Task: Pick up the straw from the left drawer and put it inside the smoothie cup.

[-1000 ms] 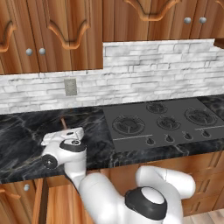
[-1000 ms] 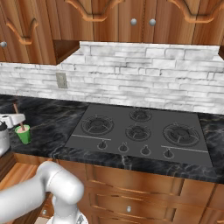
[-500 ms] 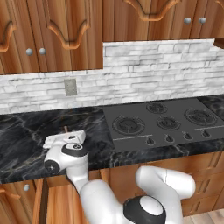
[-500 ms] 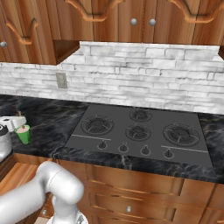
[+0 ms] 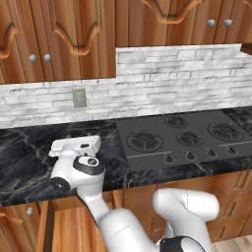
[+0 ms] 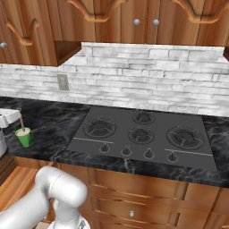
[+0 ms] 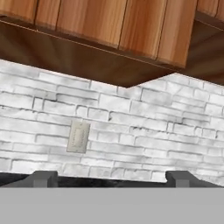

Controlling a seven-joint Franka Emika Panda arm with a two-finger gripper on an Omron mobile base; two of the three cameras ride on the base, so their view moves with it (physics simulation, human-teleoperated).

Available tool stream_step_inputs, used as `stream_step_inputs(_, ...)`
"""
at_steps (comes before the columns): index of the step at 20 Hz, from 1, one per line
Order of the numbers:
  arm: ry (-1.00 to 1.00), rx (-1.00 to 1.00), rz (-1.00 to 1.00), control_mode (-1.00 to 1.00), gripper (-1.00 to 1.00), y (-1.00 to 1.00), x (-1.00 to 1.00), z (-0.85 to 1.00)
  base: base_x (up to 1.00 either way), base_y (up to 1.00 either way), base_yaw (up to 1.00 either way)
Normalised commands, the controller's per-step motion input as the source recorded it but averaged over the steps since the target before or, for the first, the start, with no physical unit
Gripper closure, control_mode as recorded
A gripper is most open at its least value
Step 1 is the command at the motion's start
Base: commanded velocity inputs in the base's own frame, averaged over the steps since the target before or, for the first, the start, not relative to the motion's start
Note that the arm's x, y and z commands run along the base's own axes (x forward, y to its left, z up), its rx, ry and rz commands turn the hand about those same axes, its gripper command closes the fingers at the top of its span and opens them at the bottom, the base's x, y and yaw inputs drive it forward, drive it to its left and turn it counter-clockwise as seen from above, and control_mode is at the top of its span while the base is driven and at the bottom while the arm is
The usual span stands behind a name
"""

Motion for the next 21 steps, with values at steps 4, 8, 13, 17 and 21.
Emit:
stream_step_inputs(4,-0.08,0.07,-0.03,-1.0,-1.0,-0.77,-0.34,0.08,0.0,0.0,0.0)
stream_step_inputs(8,0.0,0.14,-0.05,-1.0,-1.0,-1.0,-0.06,0.09,0.0,0.0,0.0)
stream_step_inputs(13,0.0,0.15,-0.08,-1.0,-1.0,-1.0,0.0,0.34,0.0,0.0,0.0)
stream_step_inputs(17,0.0,0.15,-0.05,-1.0,-1.0,-0.97,0.0,0.18,0.0,0.0,0.0)
stream_step_inputs(21,0.0,0.12,-0.01,-1.0,-1.0,-0.74,0.0,0.01,0.0,0.0,0.0)
